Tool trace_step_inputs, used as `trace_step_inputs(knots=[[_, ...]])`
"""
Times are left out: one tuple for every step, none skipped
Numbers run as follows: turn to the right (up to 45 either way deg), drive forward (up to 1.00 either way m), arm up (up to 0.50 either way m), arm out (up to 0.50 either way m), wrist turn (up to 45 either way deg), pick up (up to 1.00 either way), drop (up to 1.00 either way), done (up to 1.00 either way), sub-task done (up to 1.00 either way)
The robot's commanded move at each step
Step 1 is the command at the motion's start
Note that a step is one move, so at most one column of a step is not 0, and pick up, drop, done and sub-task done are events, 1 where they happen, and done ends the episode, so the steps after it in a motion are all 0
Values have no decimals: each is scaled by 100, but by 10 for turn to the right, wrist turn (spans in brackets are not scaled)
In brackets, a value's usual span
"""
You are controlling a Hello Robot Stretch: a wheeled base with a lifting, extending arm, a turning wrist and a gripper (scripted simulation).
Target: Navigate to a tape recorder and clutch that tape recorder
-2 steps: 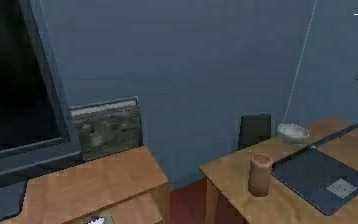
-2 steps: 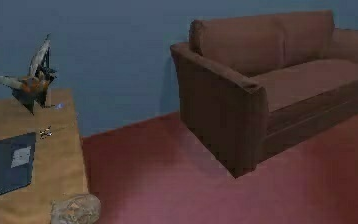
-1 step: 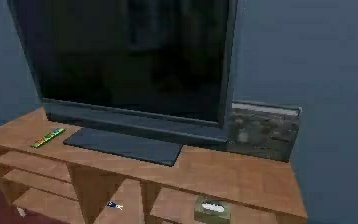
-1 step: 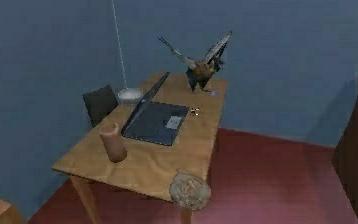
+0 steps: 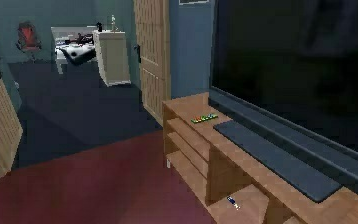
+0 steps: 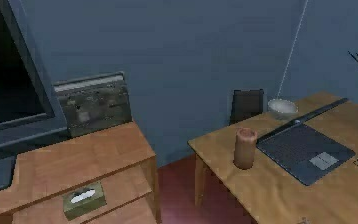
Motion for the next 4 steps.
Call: trace_step_inputs(knots=[[-210,0,0,0,0,0,0,0,0],[450,0,0,0,0,0,0,0,0],[450,0,0,0,0,0,0,0,0],[150,0,0,0,0,0,0,0,0]])
